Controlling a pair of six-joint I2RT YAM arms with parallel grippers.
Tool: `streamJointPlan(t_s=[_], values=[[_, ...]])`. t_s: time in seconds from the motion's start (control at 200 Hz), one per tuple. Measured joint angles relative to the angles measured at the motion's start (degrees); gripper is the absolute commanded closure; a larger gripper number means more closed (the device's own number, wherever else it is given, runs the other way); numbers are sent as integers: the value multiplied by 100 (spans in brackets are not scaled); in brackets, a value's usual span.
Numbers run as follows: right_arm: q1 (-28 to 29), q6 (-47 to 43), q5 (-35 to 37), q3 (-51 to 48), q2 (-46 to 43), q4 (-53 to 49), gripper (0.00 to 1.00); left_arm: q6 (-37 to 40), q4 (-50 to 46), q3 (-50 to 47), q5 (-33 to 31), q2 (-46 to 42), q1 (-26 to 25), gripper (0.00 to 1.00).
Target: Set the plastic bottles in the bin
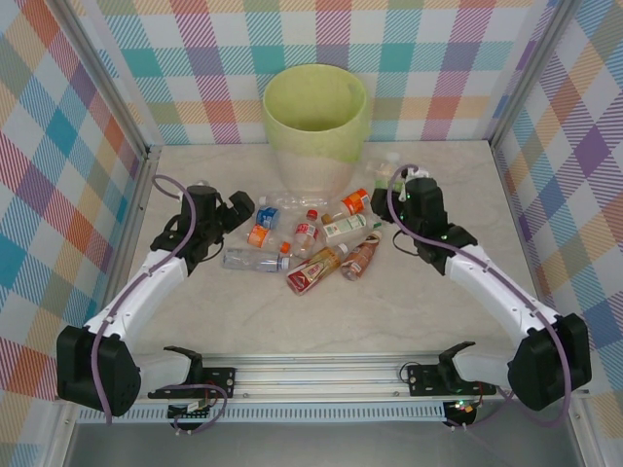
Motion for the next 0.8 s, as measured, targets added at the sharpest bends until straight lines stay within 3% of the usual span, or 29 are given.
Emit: streamJointPlan(t_s=[0.17,0.425,0.585,0.805], values=[[0,-660,-981,1488,616,243,50,-4,-133,-144,15,-4,37,0],[11,-1163,-1639,3947,2332,190,50,-111,-151,-247,98,-74,59,0],[11,-1355,-1567,5320,3462,-70,50,-149,-151,-262,103,-114,59,0],[11,-1613,-946,7746,5209,-1067,48,-170,-149,-267,160,-120,85,0]])
